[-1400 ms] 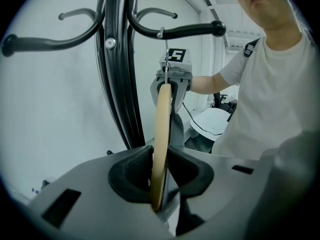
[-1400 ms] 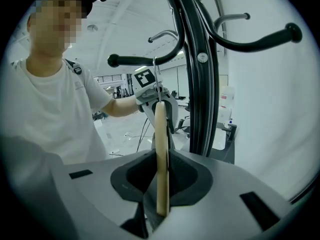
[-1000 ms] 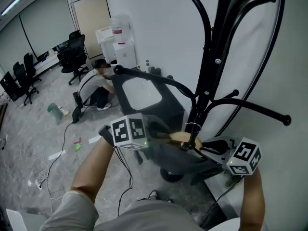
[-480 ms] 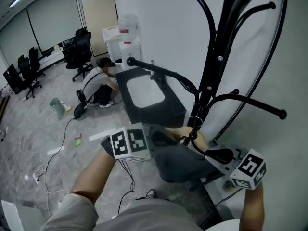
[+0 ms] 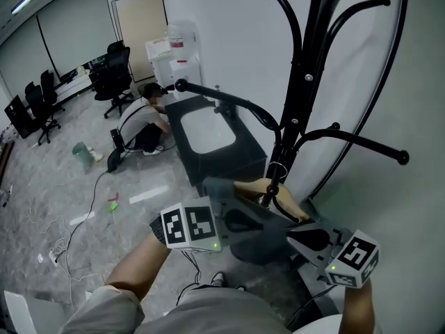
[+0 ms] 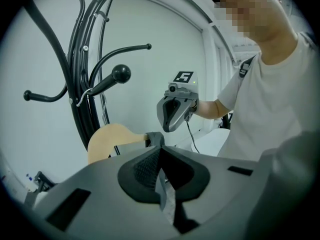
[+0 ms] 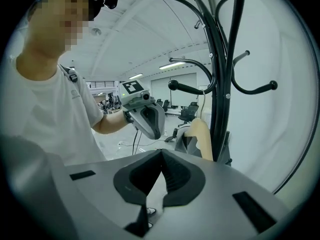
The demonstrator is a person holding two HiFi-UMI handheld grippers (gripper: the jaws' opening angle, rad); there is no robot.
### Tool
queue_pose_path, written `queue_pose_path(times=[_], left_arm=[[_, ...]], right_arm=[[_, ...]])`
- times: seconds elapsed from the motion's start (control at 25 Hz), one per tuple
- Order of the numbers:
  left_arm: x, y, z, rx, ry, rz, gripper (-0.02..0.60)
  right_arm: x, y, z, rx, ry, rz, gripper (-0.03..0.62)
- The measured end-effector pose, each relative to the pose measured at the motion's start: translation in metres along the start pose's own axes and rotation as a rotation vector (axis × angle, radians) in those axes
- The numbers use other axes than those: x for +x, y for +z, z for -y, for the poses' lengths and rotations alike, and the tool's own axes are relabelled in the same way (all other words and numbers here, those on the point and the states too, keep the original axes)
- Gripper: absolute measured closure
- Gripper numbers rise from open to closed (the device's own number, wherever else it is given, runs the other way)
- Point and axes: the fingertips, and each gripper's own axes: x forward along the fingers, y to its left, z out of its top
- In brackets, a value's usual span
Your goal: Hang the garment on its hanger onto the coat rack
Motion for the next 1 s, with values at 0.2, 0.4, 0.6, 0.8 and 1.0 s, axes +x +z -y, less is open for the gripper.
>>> queue_pose_path(times=[0.2,0.4,0.6,0.8,1.0], left_arm=[[0.006,0.002,-0.002,-0.003,-0.018,-0.003,0.575],[0.009,0.002,-0.003,-0.009,-0.029,-0.009,0.575],[0.011,0.001,-0.003,-0.018,-0.037,-0.008,0.576],[0.009,-0.001,-0.005,-0.012,-0.047,-0.009,0.575],[0.008,-0.002,-0.007,-0.011,-0.059,-0.011,0.575]], right_arm=[[-0.002,-0.001,0.003,0.002,0.012,0.001,0.579],[-0.002,0.000,0.005,-0.013,0.025,0.003,0.579],[-0.001,-0.001,0.006,-0.014,0.026,-0.005,0.579],[0.003,0.000,0.009,-0.014,0.026,-0.007,0.579],[0.006,0.001,0.011,-0.012,0.029,-0.011,0.579]])
